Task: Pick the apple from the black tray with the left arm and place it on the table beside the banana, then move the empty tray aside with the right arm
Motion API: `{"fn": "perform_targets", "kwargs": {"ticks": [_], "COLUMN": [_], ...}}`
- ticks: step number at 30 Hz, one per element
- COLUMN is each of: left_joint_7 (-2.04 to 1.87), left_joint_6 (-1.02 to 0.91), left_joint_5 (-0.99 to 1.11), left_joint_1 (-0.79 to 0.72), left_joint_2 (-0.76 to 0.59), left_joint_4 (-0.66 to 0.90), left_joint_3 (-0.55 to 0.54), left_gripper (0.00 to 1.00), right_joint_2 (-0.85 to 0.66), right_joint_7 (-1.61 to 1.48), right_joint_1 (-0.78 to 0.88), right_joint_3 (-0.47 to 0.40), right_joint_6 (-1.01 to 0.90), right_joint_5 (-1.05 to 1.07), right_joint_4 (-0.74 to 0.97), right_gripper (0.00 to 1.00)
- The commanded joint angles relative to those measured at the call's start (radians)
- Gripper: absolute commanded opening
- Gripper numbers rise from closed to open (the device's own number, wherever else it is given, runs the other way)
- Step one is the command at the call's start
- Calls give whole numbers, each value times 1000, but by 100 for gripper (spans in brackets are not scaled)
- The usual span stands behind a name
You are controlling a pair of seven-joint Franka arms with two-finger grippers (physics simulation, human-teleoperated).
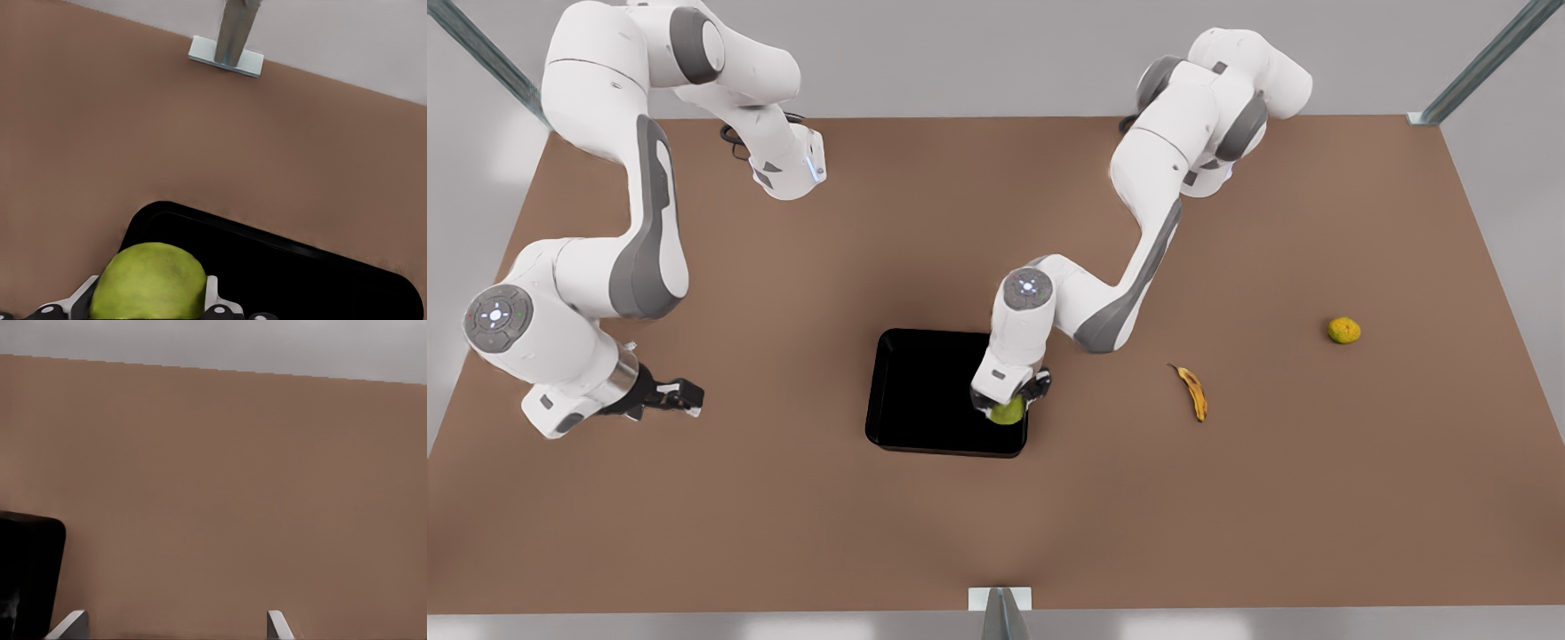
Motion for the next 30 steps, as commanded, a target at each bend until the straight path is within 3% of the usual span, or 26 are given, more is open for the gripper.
{"fn": "perform_targets", "kwargs": {"ticks": [1, 2, 6, 8, 10, 14, 15, 16, 17, 21, 26, 27, 28, 30], "left_joint_7": [572, 642, 1015, 1015, 997, 980, 978, 972, 943, 883, 839, 1046, 1081, 1049], "left_joint_6": [-302, -338, -366, -296, -133, -87, -87, -88, -90, -101, -372, -417, -444, -292], "left_joint_5": [-120, -128, -132, -128, -131, -125, -116, -111, -97, -30, -39, -91, -218, -223], "left_joint_1": [69, 109, 311, 314, 311, 305, 305, 305, 305, 299, 334, 417, 511, 528], "left_joint_2": [-65, -93, -96, -16, -16, -7, -7, -7, -7, -16, -334, -386, -450, -585], "left_joint_4": [-9, -16, -71, -88, -228, -266, -269, -269, -271, -274, -233, -231, -265, -487], "left_joint_3": [2, 2, 8, 8, 6, 8, 11, 11, 11, 12, 20, 19, 19, 37], "left_gripper": [63, 63, 63, 63, 63, 63, 66, 90, 100, 100, 100, 100, 100, 100], "right_joint_2": [-1, -10, -33, 40, 76, 89, 117, 148, 155, 178, 240, 241, 240, 224], "right_joint_7": [285, 363, 636, 813, 825, 987, 998, 997, 986, 800, 733, 713, 656, 645], "right_joint_1": [39, 45, 105, 125, 131, 143, 149, 148, 148, 119, 108, 113, 113, 119], "right_joint_3": [77, 130, 199, 203, 204, 204, 204, 204, 204, 187, 186, 187, 187, 193], "right_joint_6": [-275, -306, -401, -386, -296, -223, -210, -182, -133, -53, -21, -7, -4, -3], "right_joint_5": [2, -4, 121, 177, 180, 229, 224, 223, 221, 218, 201, 168, 167, 117], "right_joint_4": [58, 58, 63, 58, 21, -25, -25, -26, -63, -149, -149, -157, -170, -186], "right_gripper": [100, 100, 100, 100, 100, 100, 100, 100, 100, 100, 100, 100, 100, 98]}}
